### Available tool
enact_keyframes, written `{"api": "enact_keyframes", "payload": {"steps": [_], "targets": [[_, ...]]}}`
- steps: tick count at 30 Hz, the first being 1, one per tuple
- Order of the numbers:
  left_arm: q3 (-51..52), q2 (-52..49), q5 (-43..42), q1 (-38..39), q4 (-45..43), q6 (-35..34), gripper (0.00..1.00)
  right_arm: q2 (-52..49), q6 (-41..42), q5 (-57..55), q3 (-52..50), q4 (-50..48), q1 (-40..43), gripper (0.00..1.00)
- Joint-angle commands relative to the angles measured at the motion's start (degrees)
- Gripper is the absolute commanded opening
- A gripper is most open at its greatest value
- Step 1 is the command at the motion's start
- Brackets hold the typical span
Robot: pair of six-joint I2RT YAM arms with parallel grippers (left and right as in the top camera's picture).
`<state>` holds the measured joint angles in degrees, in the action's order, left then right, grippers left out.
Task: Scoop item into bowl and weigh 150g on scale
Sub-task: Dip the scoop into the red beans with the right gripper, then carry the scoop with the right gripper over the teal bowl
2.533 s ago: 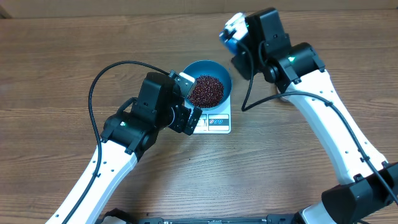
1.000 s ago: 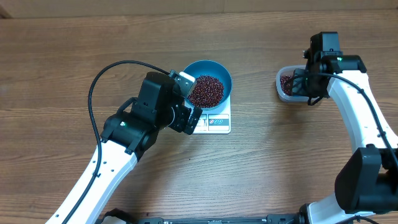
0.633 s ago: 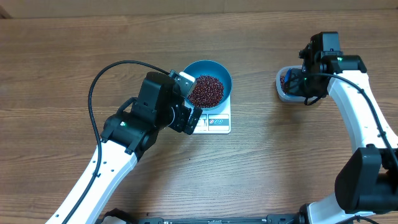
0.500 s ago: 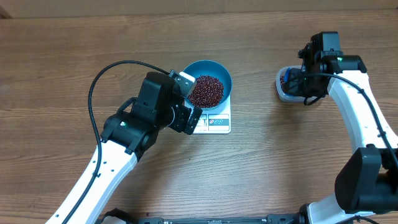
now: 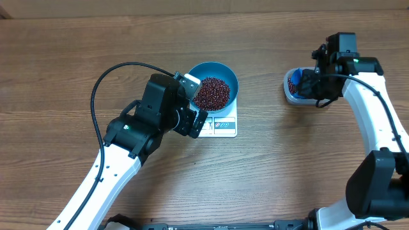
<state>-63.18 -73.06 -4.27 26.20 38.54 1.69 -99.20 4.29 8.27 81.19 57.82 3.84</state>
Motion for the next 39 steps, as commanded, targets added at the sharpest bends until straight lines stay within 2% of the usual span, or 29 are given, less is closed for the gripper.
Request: {"api": "enact_keyframes", "payload": {"steps": [1, 8, 20, 32, 39], "targets": [[0.0, 0.0, 0.4, -0.3, -0.2, 0.9, 0.99, 0.1, 0.1, 3.3, -0.1, -1.1, 1.5, 0.04], [0.0, 0.0, 0.3, -0.3, -0.2, 0.9, 1.0, 0.1, 0.2, 12.0, -0.1, -2.1, 6.3, 0.04], [0.0, 0.0, 0.3, -0.3, -0.2, 0.9, 1.0, 0.1, -0.2, 19.5, -0.1, -2.6, 13.6, 0.04], [0.0, 0.0, 0.3, -0.3, -0.2, 0.9, 0.99, 4.9, -4.2, 20.1, 6.3, 2.7, 13.7, 0.04], [0.0, 0.0, 0.3, -0.3, -0.2, 0.9, 0.99, 10.2, -6.6, 20.1, 9.3, 5.0, 10.8, 0.04]]}}
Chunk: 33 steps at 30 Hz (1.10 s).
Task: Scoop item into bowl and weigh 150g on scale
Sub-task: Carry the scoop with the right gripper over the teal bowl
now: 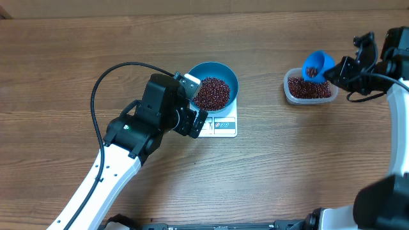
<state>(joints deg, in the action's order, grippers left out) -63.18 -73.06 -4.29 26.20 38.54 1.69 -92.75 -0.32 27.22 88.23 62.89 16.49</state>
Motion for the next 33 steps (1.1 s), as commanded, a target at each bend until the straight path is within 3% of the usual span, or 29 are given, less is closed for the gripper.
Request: {"api": "enact_keyframes", "payload": {"steps": [1, 10, 18, 33], "targets": [[0.0, 0.0, 0.3, -0.3, -0.2, 0.9, 1.0, 4.3, -3.1, 1.2, 2.3, 0.0, -2.7, 0.04], [0.0, 0.0, 0.2, -0.3, -0.2, 0.9, 1.0, 6.2, -13.1, 0.7, 2.3, -0.2, -14.9, 0.04], [0.0, 0.0, 0.2, -0.3, -0.2, 0.9, 1.0, 6.2, -16.7, -0.3, 2.3, -4.0, -26.8, 0.04], [0.0, 0.0, 0.2, -0.3, -1.1, 0.9, 1.0, 5.9, -22.8, -3.9, 2.1, -8.2, -34.9, 0.04]]}}
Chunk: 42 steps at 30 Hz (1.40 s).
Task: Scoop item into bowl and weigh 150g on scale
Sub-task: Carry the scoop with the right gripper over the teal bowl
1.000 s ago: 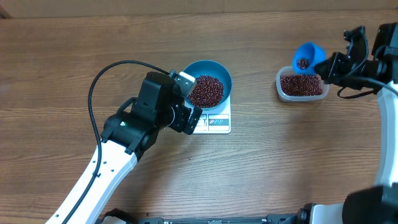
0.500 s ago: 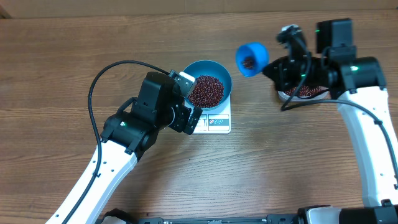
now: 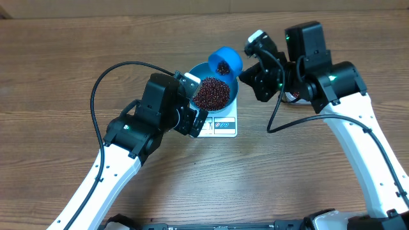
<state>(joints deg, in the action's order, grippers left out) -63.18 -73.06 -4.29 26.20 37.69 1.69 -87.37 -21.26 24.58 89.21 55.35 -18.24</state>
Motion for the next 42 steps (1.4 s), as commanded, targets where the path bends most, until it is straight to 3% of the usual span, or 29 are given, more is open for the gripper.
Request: {"api": "enact_keyframes", "payload": {"steps": [1, 18, 34, 42], "targets": [[0.0, 0.0, 0.2, -0.3, -0.2, 0.9, 0.99, 0.6, -2.1, -1.4, 1.1, -0.9, -0.2, 0.04], [0.0, 0.0, 0.2, -0.3, -0.2, 0.9, 0.99, -0.2, -11.9, -3.5, 1.1, -2.2, -0.2, 0.04], [0.0, 0.0, 0.2, -0.3, -0.2, 0.9, 0.99, -2.4, -13.1, -3.5, 1.1, -2.6, -0.2, 0.04], [0.0, 0.0, 0.2, -0.3, -0.2, 0.9, 0.99, -2.4, -9.3, -3.3, 1.1, -2.6, -0.2, 0.04]]}}
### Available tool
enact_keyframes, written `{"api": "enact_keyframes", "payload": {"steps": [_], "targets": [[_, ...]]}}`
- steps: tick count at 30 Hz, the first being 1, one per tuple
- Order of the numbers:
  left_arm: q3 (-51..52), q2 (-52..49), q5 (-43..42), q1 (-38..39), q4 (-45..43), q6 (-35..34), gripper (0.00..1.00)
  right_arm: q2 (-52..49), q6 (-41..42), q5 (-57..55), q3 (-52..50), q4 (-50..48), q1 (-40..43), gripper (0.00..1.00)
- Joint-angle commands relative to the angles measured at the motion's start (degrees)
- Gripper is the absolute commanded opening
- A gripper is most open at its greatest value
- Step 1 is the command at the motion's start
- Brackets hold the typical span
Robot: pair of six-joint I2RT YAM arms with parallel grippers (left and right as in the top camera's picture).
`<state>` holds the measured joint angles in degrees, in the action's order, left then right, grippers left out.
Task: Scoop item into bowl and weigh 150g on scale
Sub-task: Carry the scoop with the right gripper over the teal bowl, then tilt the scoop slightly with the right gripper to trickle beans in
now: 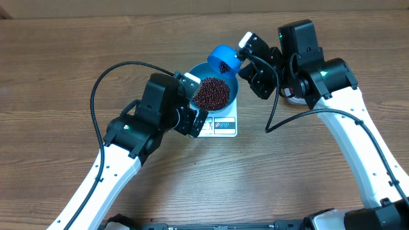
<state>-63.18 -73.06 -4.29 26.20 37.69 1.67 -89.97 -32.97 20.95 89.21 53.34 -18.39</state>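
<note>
A blue bowl [231, 82] heaped with dark red beans [211, 93] sits on a small white scale [222, 125]. My right gripper [241, 56] is shut on the handle of a blue scoop [222, 59]. The scoop holds some beans and hangs over the bowl's far rim. My left gripper [192, 102] sits at the bowl's left rim. The wrist body covers its fingers, so their state is hidden. The bean container is hidden behind my right arm.
A black cable [108, 80] loops over the table left of the left arm. The right arm [345, 121] stretches from the lower right across to the bowl. Bare wood table [64, 51] lies around the scale.
The right gripper with the scoop has shifted slightly left and dipped toward the bowl's far rim. The left arm has not moved.
The right gripper first had the scoop down in the bean container at the right. Then it held the scoop with beans above the container. Then the scoop was at the bowl's far rim, where it still is. The left arm stayed at the bowl throughout.
</note>
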Motion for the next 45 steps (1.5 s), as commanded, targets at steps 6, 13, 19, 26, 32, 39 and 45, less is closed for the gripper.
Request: {"api": "enact_keyframes", "payload": {"steps": [6, 13, 19, 26, 32, 39, 45], "targets": [[0.0, 0.0, 0.2, -0.3, -0.2, 0.9, 1.0, 0.2, 3.2, 0.6, 1.1, -0.3, 0.0, 0.04], [0.0, 0.0, 0.2, -0.3, -0.2, 0.9, 1.0, 0.2, 3.2, 0.6, 1.1, -0.3, 0.0, 0.04], [0.0, 0.0, 0.2, -0.3, -0.2, 0.9, 1.0, 0.2, 3.2, 0.6, 1.1, -0.4, 0.0, 0.04], [0.0, 0.0, 0.2, -0.3, -0.2, 0.9, 1.0, 0.2, 3.2, 0.6, 1.1, -0.4, 0.0, 0.04], [0.0, 0.0, 0.2, -0.3, -0.2, 0.9, 1.0, 0.2, 2.9, 0.6, 1.1, -0.4, 0.0, 0.04], [0.0, 0.0, 0.2, -0.3, -0.2, 0.9, 1.0, 0.2, -2.6, 0.5, 1.1, -0.4, 0.0, 0.04], [0.0, 0.0, 0.2, -0.3, -0.2, 0.9, 1.0, 0.2, -3.1, 0.5, 1.1, -0.4, 0.0, 0.04]]}}
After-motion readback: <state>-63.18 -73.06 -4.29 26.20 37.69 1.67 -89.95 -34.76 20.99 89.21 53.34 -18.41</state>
